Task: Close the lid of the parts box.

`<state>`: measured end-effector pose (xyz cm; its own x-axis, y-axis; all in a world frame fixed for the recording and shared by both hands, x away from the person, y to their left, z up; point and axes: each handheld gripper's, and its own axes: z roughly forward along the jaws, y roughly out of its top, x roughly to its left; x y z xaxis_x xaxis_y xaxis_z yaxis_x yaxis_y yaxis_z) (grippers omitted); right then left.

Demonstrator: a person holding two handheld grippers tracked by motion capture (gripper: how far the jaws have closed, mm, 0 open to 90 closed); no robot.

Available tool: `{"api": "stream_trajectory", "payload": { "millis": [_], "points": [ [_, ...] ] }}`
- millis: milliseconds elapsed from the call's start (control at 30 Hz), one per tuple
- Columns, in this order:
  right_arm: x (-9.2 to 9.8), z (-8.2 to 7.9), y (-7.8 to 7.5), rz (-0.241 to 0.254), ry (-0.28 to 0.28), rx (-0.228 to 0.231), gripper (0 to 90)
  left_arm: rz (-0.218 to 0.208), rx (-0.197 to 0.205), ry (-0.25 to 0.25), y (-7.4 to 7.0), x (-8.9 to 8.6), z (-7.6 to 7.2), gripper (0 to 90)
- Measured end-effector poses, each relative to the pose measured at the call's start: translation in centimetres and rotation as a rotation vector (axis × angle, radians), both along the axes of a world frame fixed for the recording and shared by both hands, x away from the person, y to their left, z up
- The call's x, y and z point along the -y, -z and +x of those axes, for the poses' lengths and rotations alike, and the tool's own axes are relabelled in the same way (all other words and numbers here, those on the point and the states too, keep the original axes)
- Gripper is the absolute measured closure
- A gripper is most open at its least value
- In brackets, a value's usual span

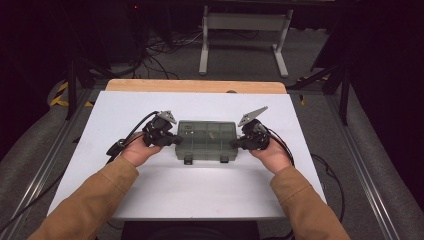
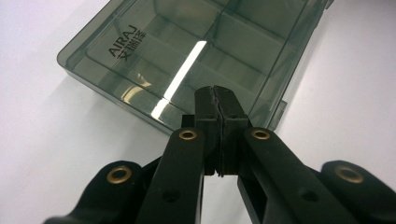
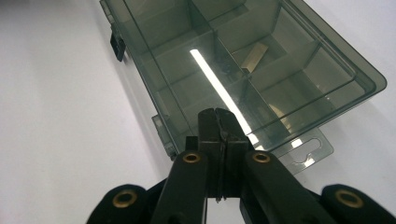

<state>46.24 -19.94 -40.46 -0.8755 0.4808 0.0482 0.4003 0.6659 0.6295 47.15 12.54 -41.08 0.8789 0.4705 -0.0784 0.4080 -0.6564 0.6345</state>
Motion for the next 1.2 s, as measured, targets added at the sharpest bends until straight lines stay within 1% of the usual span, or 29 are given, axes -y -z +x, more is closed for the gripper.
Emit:
{"api": "stream_trajectory", "payload": {
  "millis": [167, 267, 367, 467, 500, 533, 633, 667, 700, 767, 833, 1000, 1033, 1067, 1133, 1167, 1200],
  "points": [
    [0.03, -0.06, 0.2, 0.002, 0.001, 0.0, 88.1, 0.012, 0.0, 0.004, 0.24, 0.15, -0.03, 88.4],
    [0.03, -0.08, 0.25, 0.004, 0.0, 0.002, 88.1, 0.01, 0.001, 0.007, 0.31, 0.17, -0.02, 88.4],
    [-0.05, -0.18, 0.26, -0.001, -0.002, 0.006, 88.2, 0.021, 0.011, 0.011, 0.29, 0.15, -0.07, 88.2],
    [-0.14, -0.31, 0.29, -0.009, -0.004, 0.018, 88.4, 0.021, 0.02, 0.01, 0.35, 0.15, -0.17, 88.1],
    [-0.15, -0.33, 0.3, -0.009, -0.004, 0.019, 88.4, 0.023, 0.02, 0.014, 0.35, 0.09, -0.13, 88.0],
    [-0.13, -0.33, 0.32, -0.008, -0.004, 0.019, 88.4, 0.014, 0.016, 0.009, 0.4, 0.07, -0.13, 88.0],
    [-0.11, -0.35, 0.37, -0.004, -0.004, 0.021, 88.3, 0.014, 0.016, 0.001, 0.45, 0.02, -0.12, 88.0],
    [-0.13, -0.37, 0.42, -0.007, -0.005, 0.02, 86.8, 0.038, 0.022, 0.007, 0.55, 0.05, -0.07, 88.0],
    [-0.32, -0.44, 0.76, -0.026, -0.011, 0.017, 86.5, 0.049, 0.022, 0.008, 0.74, 0.13, -0.14, 88.0],
    [-0.29, -0.58, 0.85, -0.026, -0.01, 0.036, 86.6, 0.035, 0.027, 0.008, 0.85, 0.08, -0.28, 88.0],
    [-0.25, -0.57, 0.89, -0.021, -0.009, 0.035, 86.7, 0.028, 0.027, 0.001, 0.9, 0.1, -0.35, 88.1],
    [-0.37, -0.62, 0.89, -0.027, -0.007, 0.044, 86.7, 0.022, 0.026, 0.0, 0.94, 0.06, -0.35, 88.0],
    [-0.37, -0.62, 0.89, -0.027, -0.007, 0.044, 86.7, 0.028, 0.026, 0.004, 0.9, 0.0, -0.29, 88.0],
    [-0.41, -0.6, 0.87, -0.029, -0.005, 0.044, 86.4, 0.011, 0.015, -0.005, 0.95, 0.0, -0.3, 87.2],
    [-0.4, -0.57, 0.85, -0.026, -0.004, 0.042, 84.8, 0.007, 0.016, -0.011, 0.95, -0.01, -0.27, 83.8],
    [-0.38, -0.55, 0.81, -0.024, -0.001, 0.043, 83.2, 0.009, 0.015, -0.015, 0.9, -0.02, -0.26, 83.8],
    [-0.35, -0.54, 0.76, -0.024, 0.004, 0.049, 81.1, 0.0, 0.011, -0.014, 0.83, -0.08, -0.24, 81.3]
  ]
}}
